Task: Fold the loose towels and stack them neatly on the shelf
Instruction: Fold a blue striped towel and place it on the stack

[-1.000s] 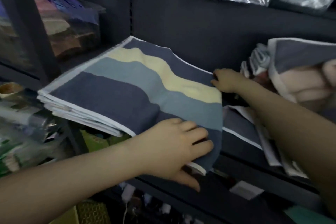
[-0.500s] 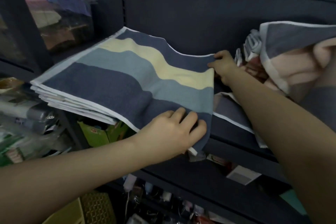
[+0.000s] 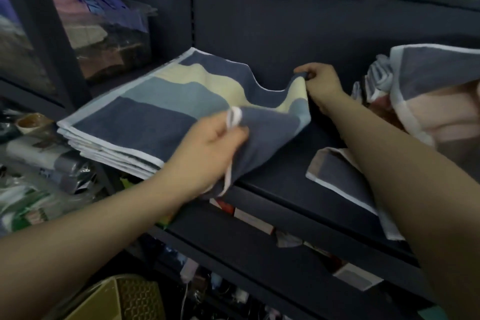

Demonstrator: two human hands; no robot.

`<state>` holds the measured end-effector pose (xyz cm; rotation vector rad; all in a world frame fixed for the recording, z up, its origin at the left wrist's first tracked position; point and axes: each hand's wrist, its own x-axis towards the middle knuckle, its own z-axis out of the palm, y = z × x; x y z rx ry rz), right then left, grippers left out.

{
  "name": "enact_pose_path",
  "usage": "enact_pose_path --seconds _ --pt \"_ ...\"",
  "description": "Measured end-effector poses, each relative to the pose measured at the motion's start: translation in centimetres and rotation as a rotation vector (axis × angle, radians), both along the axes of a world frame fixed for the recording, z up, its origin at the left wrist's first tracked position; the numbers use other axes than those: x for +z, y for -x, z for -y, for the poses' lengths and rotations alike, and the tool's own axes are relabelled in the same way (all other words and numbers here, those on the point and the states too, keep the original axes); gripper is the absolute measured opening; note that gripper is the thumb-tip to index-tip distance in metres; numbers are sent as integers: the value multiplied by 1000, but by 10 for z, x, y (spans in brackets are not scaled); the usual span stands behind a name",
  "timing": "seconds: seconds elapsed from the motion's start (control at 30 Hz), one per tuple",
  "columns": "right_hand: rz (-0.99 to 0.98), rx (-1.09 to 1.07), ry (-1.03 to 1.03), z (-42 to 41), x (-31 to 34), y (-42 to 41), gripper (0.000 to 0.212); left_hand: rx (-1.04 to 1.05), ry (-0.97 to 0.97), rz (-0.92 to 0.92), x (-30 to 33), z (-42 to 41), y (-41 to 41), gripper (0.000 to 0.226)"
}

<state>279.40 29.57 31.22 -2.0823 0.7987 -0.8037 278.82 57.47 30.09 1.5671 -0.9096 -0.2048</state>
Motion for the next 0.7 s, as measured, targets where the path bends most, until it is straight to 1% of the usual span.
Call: enact_pose_path --seconds 0.03,0.07,0.1,0.13,0.17,0.2,0.23,0.3,0.37,0.43,0.5,0.53,0.6,0.63,0.67,0.7 --pt "2 -19 17 0 -1 -5 20 116 94 -236 7 0 -7 24" --pt "10 -43 60 0 0 -9 15 187 185 -443 14 -1 -14 21" --pt "35 -44 91 -2 3 -15 9 214 271 -617 21 -4 -23 17" --pt "91 3 83 -4 6 -22 6 201 349 -744 27 -8 -30 18" --pt "167 80 16 -9 11 -30 12 174 419 -820 32 -13 -35 23" --pt "250 163 -77 -15 15 -39 17 157 480 -858 35 -18 -40 26" --pt "316 220 -160 -22 20 -50 20 155 526 -871 37 -23 -43 29" --pt "391 268 -221 -35 28 -75 22 165 601 -823 39 -33 -48 33" --pt "412 314 -218 -48 37 -102 22 206 640 -660 41 -45 -58 39" --pt "400 379 -196 -59 46 -128 20 271 619 -493 46 -59 -69 45" --pt "377 420 -158 -67 54 -155 12 329 564 -407 49 -75 -80 43" --pt "343 429 -127 -70 55 -168 9 364 511 -385 50 -83 -87 43" --pt "204 451 -23 -74 52 -193 25 431 336 -396 47 -98 -100 41" --pt "106 481 47 -74 47 -199 28 440 223 -438 45 -102 -107 37" --pt "-7 529 123 -73 41 -205 27 444 104 -501 43 -104 -112 34" --pt "-127 579 195 -74 34 -210 24 471 -8 -565 41 -107 -118 36"
